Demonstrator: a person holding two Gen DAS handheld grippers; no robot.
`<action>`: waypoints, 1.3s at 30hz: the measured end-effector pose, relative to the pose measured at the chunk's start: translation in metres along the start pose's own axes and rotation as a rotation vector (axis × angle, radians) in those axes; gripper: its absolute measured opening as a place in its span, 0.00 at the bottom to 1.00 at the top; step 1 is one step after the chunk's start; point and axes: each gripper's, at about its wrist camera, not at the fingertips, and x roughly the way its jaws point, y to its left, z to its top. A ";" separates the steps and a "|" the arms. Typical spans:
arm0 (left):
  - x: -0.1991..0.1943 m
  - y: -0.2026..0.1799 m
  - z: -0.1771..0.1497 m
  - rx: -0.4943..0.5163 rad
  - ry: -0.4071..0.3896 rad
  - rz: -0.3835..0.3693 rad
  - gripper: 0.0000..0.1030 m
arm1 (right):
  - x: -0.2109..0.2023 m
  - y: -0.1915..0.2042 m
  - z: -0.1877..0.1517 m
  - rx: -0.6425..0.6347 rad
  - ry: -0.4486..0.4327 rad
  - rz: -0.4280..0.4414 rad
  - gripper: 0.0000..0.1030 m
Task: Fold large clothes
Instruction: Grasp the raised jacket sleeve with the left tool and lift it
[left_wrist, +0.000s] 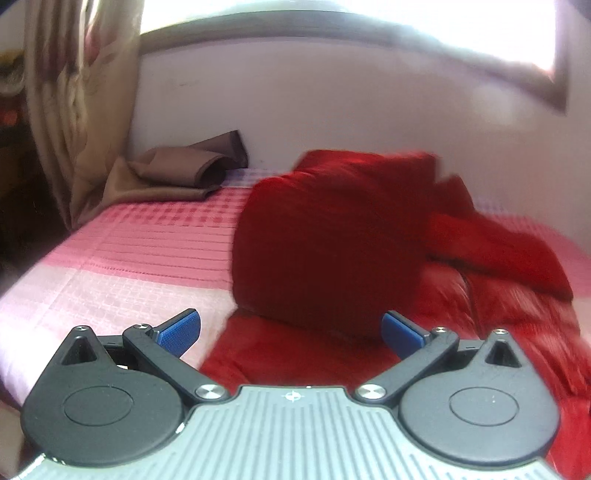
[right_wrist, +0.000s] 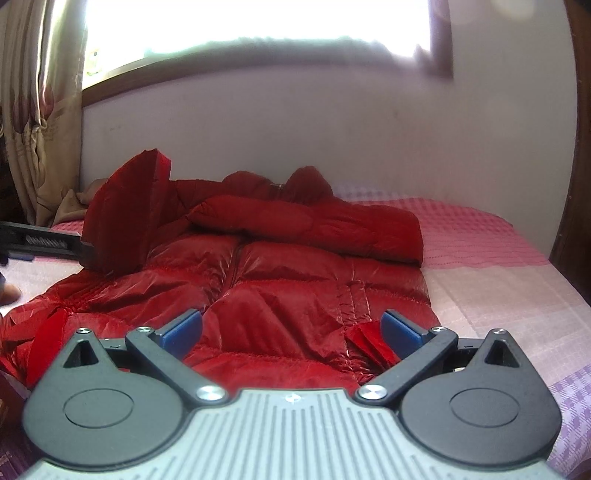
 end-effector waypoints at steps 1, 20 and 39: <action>0.007 0.015 0.004 -0.030 0.003 -0.023 1.00 | 0.000 0.000 0.000 -0.002 0.003 0.001 1.00; 0.129 0.088 0.036 -0.138 0.110 -0.313 0.16 | 0.006 0.005 -0.002 -0.042 0.038 -0.012 1.00; 0.001 0.243 0.038 -0.297 -0.058 0.373 0.03 | 0.013 -0.011 0.036 -0.022 -0.042 0.013 1.00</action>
